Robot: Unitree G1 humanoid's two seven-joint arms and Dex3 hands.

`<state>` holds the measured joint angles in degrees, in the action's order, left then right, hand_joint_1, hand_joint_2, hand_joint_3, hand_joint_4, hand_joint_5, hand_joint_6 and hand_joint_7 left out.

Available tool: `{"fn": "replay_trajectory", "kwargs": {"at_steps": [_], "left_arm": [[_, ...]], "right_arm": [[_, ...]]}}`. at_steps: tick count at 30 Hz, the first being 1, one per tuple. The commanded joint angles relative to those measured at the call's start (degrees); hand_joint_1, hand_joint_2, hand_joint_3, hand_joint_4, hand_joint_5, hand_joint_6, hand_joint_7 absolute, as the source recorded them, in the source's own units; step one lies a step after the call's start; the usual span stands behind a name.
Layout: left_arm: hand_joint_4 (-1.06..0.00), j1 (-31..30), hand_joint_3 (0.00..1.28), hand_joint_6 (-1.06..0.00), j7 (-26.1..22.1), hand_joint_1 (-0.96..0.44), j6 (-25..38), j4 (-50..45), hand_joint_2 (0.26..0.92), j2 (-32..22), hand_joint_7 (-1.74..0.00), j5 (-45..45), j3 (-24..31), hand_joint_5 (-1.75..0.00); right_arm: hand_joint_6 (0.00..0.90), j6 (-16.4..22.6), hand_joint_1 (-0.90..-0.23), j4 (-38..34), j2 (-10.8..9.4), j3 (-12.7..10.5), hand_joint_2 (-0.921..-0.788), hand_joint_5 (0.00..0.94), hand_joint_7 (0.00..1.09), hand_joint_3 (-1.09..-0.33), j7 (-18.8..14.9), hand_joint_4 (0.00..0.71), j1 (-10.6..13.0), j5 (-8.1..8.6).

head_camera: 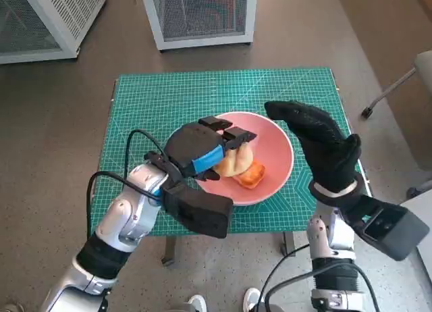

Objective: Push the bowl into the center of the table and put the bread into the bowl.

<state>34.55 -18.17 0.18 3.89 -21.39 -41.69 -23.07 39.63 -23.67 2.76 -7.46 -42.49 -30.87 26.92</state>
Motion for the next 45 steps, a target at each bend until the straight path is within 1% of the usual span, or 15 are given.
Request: {"fn": "replay_trajectory", "kwargs": {"at_steps": [1,9,13,17,20,21,24,26,28,31,33,35,38,41,45], "left_arm": [[-0.19,-1.24,0.01,-0.29,-1.38,-0.39,0.64,-2.40,0.811,-0.30,-0.11,2.50,1.99,0.00],[-0.17,-2.72,0.00,-0.27,-4.51,-0.38,0.75,-5.94,0.809,-1.40,-0.08,9.91,6.85,0.00],[-0.16,-3.36,0.00,-0.26,-6.21,-0.36,0.72,-8.17,0.810,-2.13,-0.07,15.61,10.92,0.00],[-0.15,-4.96,0.01,-0.26,-6.85,-0.37,0.03,-10.28,0.825,-1.83,-0.06,23.65,16.21,0.00],[-0.15,-6.18,0.02,-0.26,-6.10,-0.38,-2.38,-10.84,0.840,-0.31,-0.06,30.56,20.05,0.00],[-0.16,-6.75,0.02,-0.28,-5.02,-0.40,-5.44,-10.65,0.859,1.01,-0.06,34.22,22.31,0.00],[-0.17,-7.52,0.03,-0.30,-3.34,-0.42,-10.57,-10.21,0.883,2.76,-0.08,39.39,25.52,-0.01],[-0.18,-7.75,0.04,-0.26,-1.91,-0.45,-12.99,-10.17,0.894,3.46,-0.15,40.42,26.57,-0.01],[-0.18,-7.95,0.07,-0.11,-0.40,-0.47,-15.61,-9.89,0.907,4.40,-0.44,41.39,27.40,-0.01],[-0.19,-8.12,0.10,-0.04,1.21,-0.50,-20.79,-7.91,0.916,6.20,-0.58,43.74,28.69,-0.01],[-0.19,-8.30,0.14,-0.02,1.73,-0.53,-24.19,-6.07,0.919,7.33,-0.60,45.55,29.40,-0.01],[-0.19,-8.39,0.17,-0.01,1.80,-0.55,-27.22,-4.08,0.920,8.45,-0.61,47.55,29.93,-0.01],[-0.19,-8.27,0.20,-0.03,1.46,-0.58,-30.50,-1.53,0.921,9.96,-0.55,50.52,30.32,0.00],[-0.19,-8.35,0.22,-0.10,0.68,-0.61,-32.86,-0.09,0.921,11.49,-0.40,53.29,30.15,0.00],[-0.18,-8.31,0.22,-0.16,-0.72,-0.62,-34.98,1.00,0.921,12.60,-0.30,55.94,29.72,0.00]], "right_arm": [[-0.001,-0.63,-0.560,-0.91,0.16,-0.48,-0.921,0.170,0.71,-0.656,-0.26,0.232,0.27,0.57],[-0.001,-0.36,-0.559,-0.68,0.58,-0.90,-0.921,0.177,0.71,-0.645,-0.26,0.235,-0.11,0.49],[-0.001,-0.43,-0.557,-0.81,0.92,-1.31,-0.921,0.178,0.71,-0.635,-0.30,0.240,-0.57,0.71],[-0.001,-0.73,-0.556,-0.72,1.26,-1.67,-0.921,0.173,0.71,-0.624,-0.29,0.247,-1.14,1.03],[0.002,-0.81,-0.556,-0.45,1.51,-1.91,-0.921,0.147,0.71,-0.612,-0.14,0.265,-1.51,1.18],[0.018,-0.92,-0.557,0.12,1.62,-2.00,-0.921,0.097,0.69,-0.600,0.24,0.297,-1.90,1.15],[0.032,-0.98,-0.557,1.00,1.82,-2.06,-0.921,0.088,0.69,-0.589,0.88,0.309,-2.54,1.07],[0.036,-0.76,-0.557,1.23,1.95,-2.17,-0.921,0.085,0.69,-0.586,1.24,0.313,-2.94,0.83],[0.039,-0.50,-0.556,1.54,2.06,-2.25,-0.921,0.082,0.69,-0.583,1.64,0.316,-3.27,0.52],[0.039,0.04,-0.556,1.99,2.18,-2.19,-0.921,0.078,0.68,-0.582,2.42,0.319,-3.86,-0.37],[0.038,0.46,-0.555,2.07,2.26,-2.12,-0.921,0.076,0.68,-0.582,2.84,0.320,-4.26,-0.98],[0.035,0.76,-0.554,2.04,2.35,-2.09,-0.921,0.073,0.67,-0.583,3.15,0.321,-4.68,-1.46],[0.030,0.88,-0.555,1.82,2.50,-2.03,-0.921,0.069,0.67,-0.584,3.59,0.322,-5.43,-1.86],[0.035,0.50,-0.558,1.54,2.70,-2.07,-0.921,0.064,0.67,-0.586,4.02,0.321,-6.29,-1.78],[0.059,-0.85,-0.561,1.91,2.66,-1.95,-0.921,0.061,0.68,-0.560,4.75,0.328,-7.05,-1.24]]}}
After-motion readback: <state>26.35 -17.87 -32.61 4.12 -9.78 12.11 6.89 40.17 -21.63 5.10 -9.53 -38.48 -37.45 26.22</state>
